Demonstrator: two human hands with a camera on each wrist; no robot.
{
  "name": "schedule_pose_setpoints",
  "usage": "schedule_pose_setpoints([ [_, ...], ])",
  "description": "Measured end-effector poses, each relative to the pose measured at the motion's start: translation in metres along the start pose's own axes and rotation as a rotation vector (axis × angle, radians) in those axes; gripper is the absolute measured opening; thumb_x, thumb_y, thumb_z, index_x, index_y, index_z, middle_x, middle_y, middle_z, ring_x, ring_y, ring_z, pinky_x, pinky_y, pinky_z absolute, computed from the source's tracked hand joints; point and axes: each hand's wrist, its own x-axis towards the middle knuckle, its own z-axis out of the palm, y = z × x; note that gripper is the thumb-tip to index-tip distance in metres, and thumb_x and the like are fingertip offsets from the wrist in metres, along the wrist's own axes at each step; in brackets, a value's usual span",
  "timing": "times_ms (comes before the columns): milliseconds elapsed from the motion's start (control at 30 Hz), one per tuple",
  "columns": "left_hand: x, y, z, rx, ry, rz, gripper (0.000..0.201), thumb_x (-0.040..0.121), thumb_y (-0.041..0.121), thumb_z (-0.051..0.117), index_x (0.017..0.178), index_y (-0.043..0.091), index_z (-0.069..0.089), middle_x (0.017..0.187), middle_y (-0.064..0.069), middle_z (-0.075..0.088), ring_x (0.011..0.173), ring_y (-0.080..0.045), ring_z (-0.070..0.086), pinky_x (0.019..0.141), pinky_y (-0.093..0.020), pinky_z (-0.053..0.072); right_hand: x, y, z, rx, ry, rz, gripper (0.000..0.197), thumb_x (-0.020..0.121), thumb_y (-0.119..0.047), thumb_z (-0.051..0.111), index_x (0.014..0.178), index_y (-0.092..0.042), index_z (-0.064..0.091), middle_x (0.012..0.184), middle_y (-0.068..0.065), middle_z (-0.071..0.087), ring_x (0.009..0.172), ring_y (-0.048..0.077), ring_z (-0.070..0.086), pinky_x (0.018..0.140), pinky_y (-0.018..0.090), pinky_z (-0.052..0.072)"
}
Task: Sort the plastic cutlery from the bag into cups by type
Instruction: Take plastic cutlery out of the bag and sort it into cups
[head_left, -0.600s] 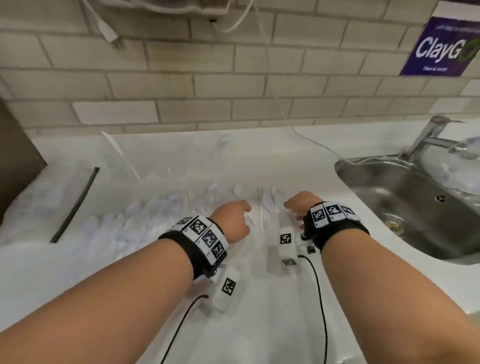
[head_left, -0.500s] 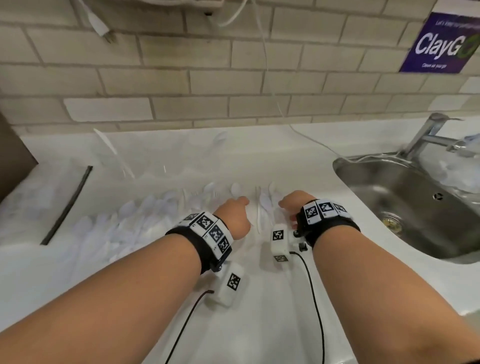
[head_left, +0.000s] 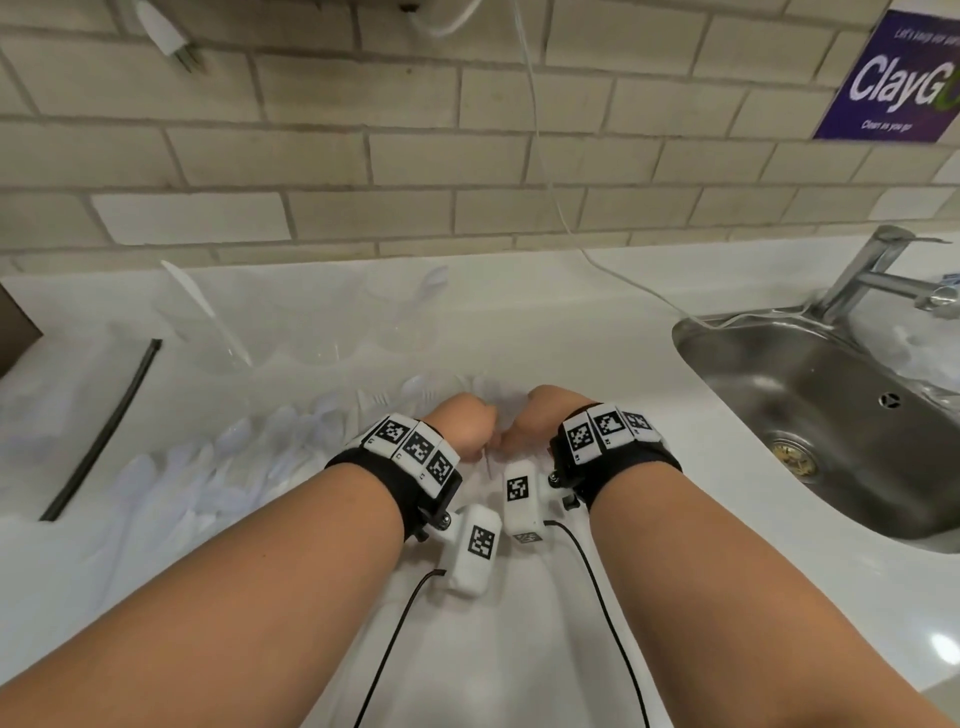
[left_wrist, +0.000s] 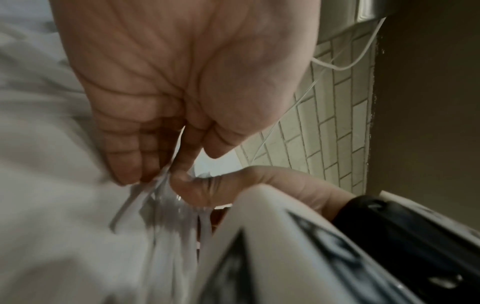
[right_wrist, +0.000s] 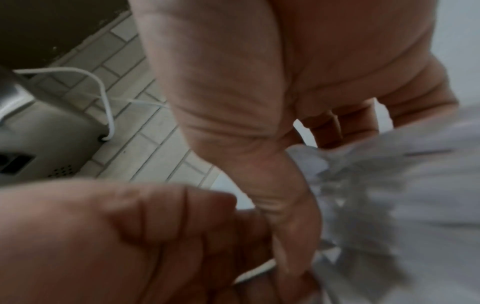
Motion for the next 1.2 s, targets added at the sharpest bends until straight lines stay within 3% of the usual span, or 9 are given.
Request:
schedule_pose_setpoints([
  [133,0.007,-0.002,-0.001,-0.203,0.001,-0.015,0.024,0.094,0.020,0.042,0.077,0.010,0.055,0.085,-0.014,0.057,0.078,-0.028,0.055,0.080,-0.040,0.052,0.002,-0.015,0.008,-0.111,0.078,-0.048,0.031,0.090,-0.025,0.060,0.113,-0.006,0.064,0.116,0.011,0.065,0.108,0.026,0.062,0.086,0.030,0.049],
  [267,0.003,-0.001,-0.004,-0.369,-0.031,-0.046,0.024,0.090,0.017,0.044,0.088,0.000,0.061,0.089,-0.028,0.058,0.077,-0.037,0.058,0.076,-0.042,0.048,0.009,-0.024,0.013,-0.116,0.102,-0.101,0.028,0.092,-0.024,0.055,0.110,-0.007,0.066,0.114,0.010,0.066,0.106,0.026,0.063,0.079,0.028,0.046],
  [700,-0.011,-0.006,-0.003,-0.582,-0.108,-0.101,0.020,0.094,0.029,0.047,0.092,0.012,0.058,0.086,-0.008,0.057,0.079,-0.023,0.049,0.071,-0.032,0.039,0.027,-0.022,0.030,-0.252,0.265,-0.216,0.027,0.086,-0.016,0.062,0.113,-0.014,0.062,0.102,-0.003,0.058,0.104,0.023,0.061,0.061,0.017,0.040],
  [767,-0.015,-0.009,-0.005,-0.665,-0.126,-0.087,0.024,0.095,0.027,0.048,0.103,0.008,0.059,0.094,-0.010,0.060,0.082,-0.023,0.053,0.075,-0.033,0.044,0.025,-0.026,0.031,-0.239,0.240,-0.229,0.024,0.094,-0.016,0.050,0.113,-0.010,0.062,0.113,0.000,0.063,0.107,0.024,0.061,0.073,0.021,0.045],
  [867,-0.025,-0.015,-0.010,-0.715,-0.179,-0.033,0.028,0.097,0.023,0.045,0.111,0.003,0.059,0.107,-0.015,0.058,0.094,-0.024,0.052,0.091,-0.037,0.045,0.026,-0.033,0.030,-0.048,0.234,-0.169,0.029,0.097,-0.016,0.042,0.116,-0.005,0.061,0.120,0.011,0.063,0.110,0.026,0.060,0.087,0.029,0.046],
  [967,-0.038,-0.021,-0.021,-0.769,-0.204,0.036,0.024,0.096,0.020,0.046,0.105,0.004,0.061,0.107,-0.016,0.047,0.083,-0.017,0.046,0.076,-0.028,0.042,0.021,-0.029,0.021,0.104,0.220,-0.153,0.034,0.093,-0.017,0.050,0.122,0.000,0.055,0.119,0.016,0.062,0.112,0.031,0.059,0.091,0.034,0.048],
  [1033,-0.048,-0.027,-0.033,-0.821,-0.182,0.101,0.034,0.099,0.022,0.042,0.122,0.002,0.056,0.116,-0.014,0.052,0.104,-0.019,0.052,0.095,-0.032,0.043,0.018,-0.027,0.013,0.340,0.232,-0.153,0.031,0.087,-0.014,0.055,0.116,-0.001,0.058,0.109,0.014,0.064,0.104,0.030,0.062,0.083,0.034,0.051],
  [1100,-0.057,-0.036,-0.048,-0.917,-0.134,0.141,0.040,0.100,0.027,0.039,0.127,0.003,0.055,0.126,-0.010,0.057,0.122,-0.023,0.051,0.108,-0.038,0.038,0.009,-0.030,0.001,0.726,0.263,-0.209,0.023,0.082,-0.005,0.057,0.105,-0.004,0.059,0.092,0.012,0.063,0.088,0.029,0.062,0.073,0.033,0.048],
  [1200,-0.070,-0.056,-0.067,-1.118,-0.137,0.083,0.037,0.096,0.039,0.045,0.109,0.009,0.063,0.115,-0.011,0.061,0.110,-0.027,0.056,0.089,-0.041,0.047,-0.020,-0.048,-0.017,1.424,0.129,-0.421,0.025,0.085,0.009,0.053,0.104,-0.006,0.054,0.077,0.010,0.056,0.064,0.026,0.060,0.068,0.036,0.050],
])
